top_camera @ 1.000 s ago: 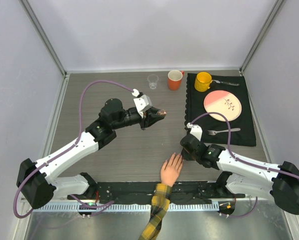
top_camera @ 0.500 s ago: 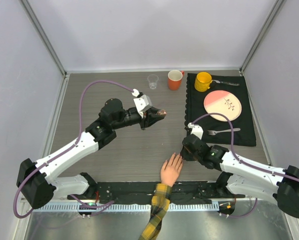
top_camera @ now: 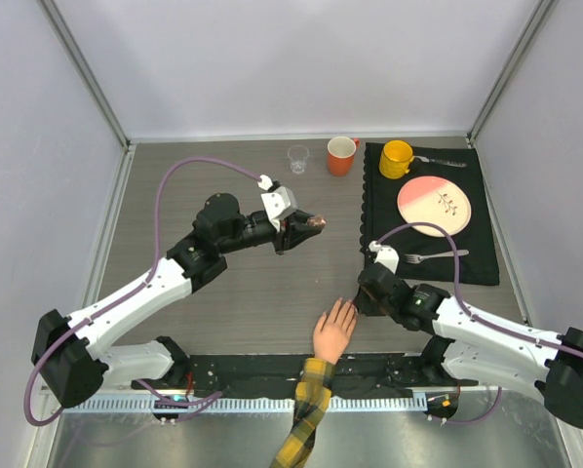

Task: Paint the nails

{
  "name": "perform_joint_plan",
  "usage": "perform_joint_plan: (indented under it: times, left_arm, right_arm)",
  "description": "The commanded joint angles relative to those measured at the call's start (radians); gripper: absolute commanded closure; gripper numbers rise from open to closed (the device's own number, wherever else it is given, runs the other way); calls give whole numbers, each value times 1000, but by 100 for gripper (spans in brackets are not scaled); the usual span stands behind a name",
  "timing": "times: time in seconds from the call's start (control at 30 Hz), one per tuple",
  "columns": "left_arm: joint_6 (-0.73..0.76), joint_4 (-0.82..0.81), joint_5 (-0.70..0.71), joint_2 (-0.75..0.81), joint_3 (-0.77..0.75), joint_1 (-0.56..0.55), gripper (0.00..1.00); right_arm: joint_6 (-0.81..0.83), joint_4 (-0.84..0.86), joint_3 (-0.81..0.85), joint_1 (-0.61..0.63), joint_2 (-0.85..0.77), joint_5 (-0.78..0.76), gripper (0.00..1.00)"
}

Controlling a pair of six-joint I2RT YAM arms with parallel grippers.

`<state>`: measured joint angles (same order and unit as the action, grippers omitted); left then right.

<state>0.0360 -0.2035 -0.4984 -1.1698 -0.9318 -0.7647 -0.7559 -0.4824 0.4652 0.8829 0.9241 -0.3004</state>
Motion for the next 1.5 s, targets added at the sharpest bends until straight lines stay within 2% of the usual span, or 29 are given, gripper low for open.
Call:
perform_joint_plan:
  times: [0.0,0.43,0.8,1.03,1.2,1.37,1.47]
  left_arm:
    - [18,-27,-8,38,-9,-5,100]
    - [35,-11,6,50,-9,-12,100]
    - [35,-5,-28,55,-9,-21,100]
    - [7,2,-42,55,-16,-51,100]
    - [-19,116,-100,93,-59,-82,100]
    - [-24,73,-81,196,59,-84,100]
    - [-19,73,-84,214,105,-85,100]
  right_arm:
    - [-22,-10,3,-2,-22,-3,99]
    - [-11,16,15,-2,36,-13,99]
    - [-11,-107,99,-2,-70,-80,99]
    - [9,-223,242,-1,-146,-158,99]
    - [123,-280,381,-2,-151,-183,99]
    - [242,-323,527,-2,-166,-175,99]
    - [297,-332,599,-2,-148,-120,99]
